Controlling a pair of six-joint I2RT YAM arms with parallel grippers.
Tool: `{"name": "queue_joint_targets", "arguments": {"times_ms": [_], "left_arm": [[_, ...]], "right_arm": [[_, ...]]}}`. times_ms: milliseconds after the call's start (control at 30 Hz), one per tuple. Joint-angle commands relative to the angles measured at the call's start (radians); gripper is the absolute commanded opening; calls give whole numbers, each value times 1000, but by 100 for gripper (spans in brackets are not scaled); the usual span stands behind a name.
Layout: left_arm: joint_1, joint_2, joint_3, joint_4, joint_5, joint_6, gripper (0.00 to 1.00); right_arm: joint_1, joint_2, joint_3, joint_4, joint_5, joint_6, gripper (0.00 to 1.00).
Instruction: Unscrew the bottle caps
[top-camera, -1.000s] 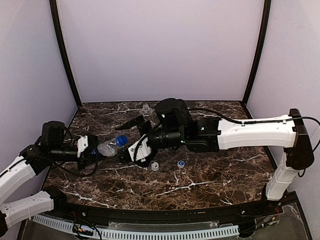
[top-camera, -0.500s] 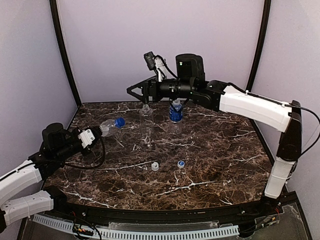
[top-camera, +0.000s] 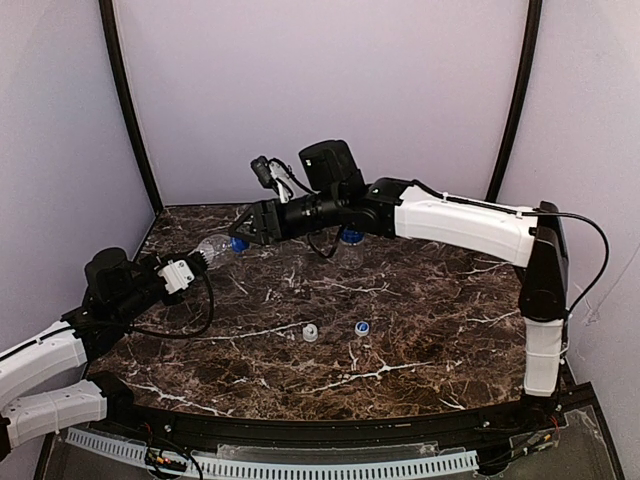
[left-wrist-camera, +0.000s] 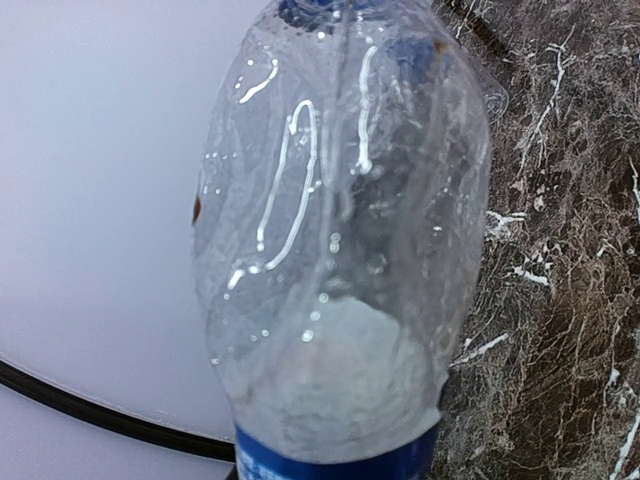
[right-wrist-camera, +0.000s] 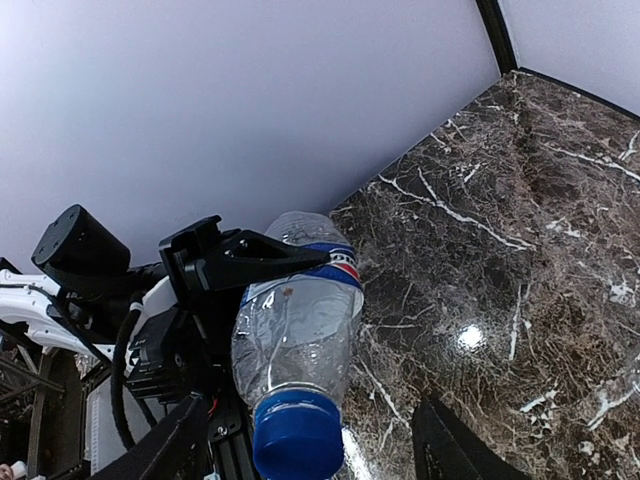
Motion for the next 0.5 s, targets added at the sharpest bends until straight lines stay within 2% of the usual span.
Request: {"name": "queue_joint_targets", "arguments": {"times_ms": [0, 300, 400, 467], "left_arm": [[-4, -1, -15, 25, -13, 5, 22], [-4, 5, -17, 37, -16, 13, 22], [-4, 6, -17, 37, -14, 14, 22], [-4, 7, -16, 37, -10, 14, 22]], "right_arm": [[0, 28, 43, -23, -22, 11, 66], [5, 35, 34, -71, -39, 3, 65], [8, 36, 38, -73, -42, -5, 58], [8, 40, 45, -76, -43, -5, 58]]}}
